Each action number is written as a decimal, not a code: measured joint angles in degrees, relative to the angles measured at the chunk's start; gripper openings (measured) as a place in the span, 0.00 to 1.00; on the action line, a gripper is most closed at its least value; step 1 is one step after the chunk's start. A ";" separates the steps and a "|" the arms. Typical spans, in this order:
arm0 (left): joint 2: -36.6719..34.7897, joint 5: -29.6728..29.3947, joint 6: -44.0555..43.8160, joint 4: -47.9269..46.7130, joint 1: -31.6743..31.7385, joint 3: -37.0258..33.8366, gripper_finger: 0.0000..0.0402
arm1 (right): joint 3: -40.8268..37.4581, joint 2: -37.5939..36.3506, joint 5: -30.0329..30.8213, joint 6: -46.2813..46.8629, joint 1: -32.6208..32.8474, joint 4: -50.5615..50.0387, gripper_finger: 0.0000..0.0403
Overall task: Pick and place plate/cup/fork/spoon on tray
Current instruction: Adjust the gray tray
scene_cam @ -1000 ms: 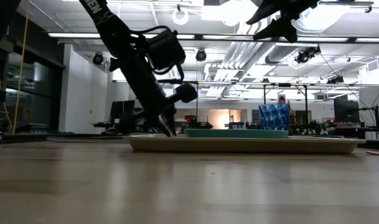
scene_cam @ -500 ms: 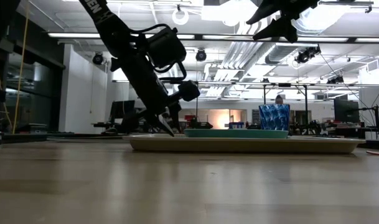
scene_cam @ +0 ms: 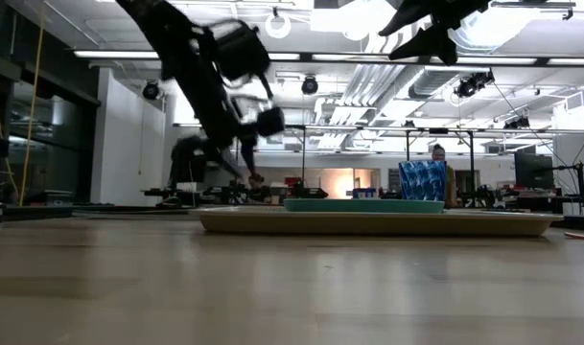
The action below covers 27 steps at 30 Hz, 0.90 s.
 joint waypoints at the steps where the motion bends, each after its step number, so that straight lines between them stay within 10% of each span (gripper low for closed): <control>1: -1.98 -1.62 1.46 -1.00 0.44 0.00 0.21 | 0.00 -0.01 0.00 -0.05 0.00 0.29 0.55; 9: -19.57 -2.41 23.96 -2.12 2.88 -0.46 0.21 | 0.00 -0.01 -0.41 -0.39 0.00 0.61 0.55; 19: -45.29 17.89 37.06 11.91 0.90 -16.59 0.21 | 0.00 0.27 2.32 8.26 -3.49 -19.87 0.53; 27: -59.91 28.19 31.30 28.00 -1.38 -31.06 0.21 | 0.00 3.24 4.28 12.11 -4.85 -46.88 0.24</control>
